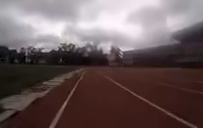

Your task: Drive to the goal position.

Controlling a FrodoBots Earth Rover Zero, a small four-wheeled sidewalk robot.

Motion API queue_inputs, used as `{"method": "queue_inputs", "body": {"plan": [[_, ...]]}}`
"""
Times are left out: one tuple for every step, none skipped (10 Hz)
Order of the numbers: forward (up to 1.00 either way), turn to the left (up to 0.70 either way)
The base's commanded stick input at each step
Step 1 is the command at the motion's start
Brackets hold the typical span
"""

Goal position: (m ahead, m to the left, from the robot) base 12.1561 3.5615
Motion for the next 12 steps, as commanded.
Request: {"method": "queue_inputs", "body": {"plan": [[0.70, 0.00], [0.70, 0.00], [0.70, 0.00], [0.70, 0.00], [0.70, 0.00], [0.70, 0.00], [0.70, 0.00], [0.70, 0.00], [0.70, 0.00], [0.70, 0.00], [0.70, 0.00], [0.70, 0.00]]}}
